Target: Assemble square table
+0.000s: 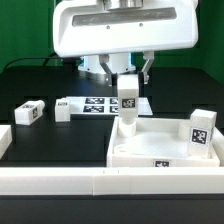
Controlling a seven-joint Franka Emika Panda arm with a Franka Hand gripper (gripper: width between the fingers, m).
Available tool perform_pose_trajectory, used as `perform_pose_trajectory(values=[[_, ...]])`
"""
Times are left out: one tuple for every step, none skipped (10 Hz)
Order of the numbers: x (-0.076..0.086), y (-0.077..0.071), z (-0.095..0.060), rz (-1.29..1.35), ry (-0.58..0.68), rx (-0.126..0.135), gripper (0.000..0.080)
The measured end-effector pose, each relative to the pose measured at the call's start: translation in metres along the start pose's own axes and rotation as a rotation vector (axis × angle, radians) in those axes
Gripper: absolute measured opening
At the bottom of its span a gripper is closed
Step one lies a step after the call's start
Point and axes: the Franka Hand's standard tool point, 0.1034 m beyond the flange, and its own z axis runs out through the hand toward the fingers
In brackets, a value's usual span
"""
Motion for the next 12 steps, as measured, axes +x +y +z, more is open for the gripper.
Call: perform_pose_trajectory(values=[[-0.001,0.001,0.003,0.005,0.017,-0.005,0.0287],[0.004,0.002,0.005,0.012,0.018,-0.003,0.0287],[0.011,0.001,0.004,0.012,0.021,0.000,0.0287],[0.017,-0.001,0.002,0.009,0.030,0.000,0.0287],[0.020,-0.004,0.001,0.002,0.043,0.001,0.0287],[0.020,-0.002,0.001,0.001,0.067,-0.007,0.0287],[0.019,-0.001,0.002,0.002,0.067,-0.008,0.0287],[0.023,0.001,0.001,0.001,0.109,-0.018,0.0287],[0.025,0.003,0.003,-0.002,0.175,-0.035,0.0287],[0.026,0.005,0.004,-0.007,0.249,-0.054,0.0287],[0.025,0.006,0.006,-0.011,0.291,-0.065,0.0287],[0.025,0.007,0.008,-0.014,0.328,-0.076,0.0287]])
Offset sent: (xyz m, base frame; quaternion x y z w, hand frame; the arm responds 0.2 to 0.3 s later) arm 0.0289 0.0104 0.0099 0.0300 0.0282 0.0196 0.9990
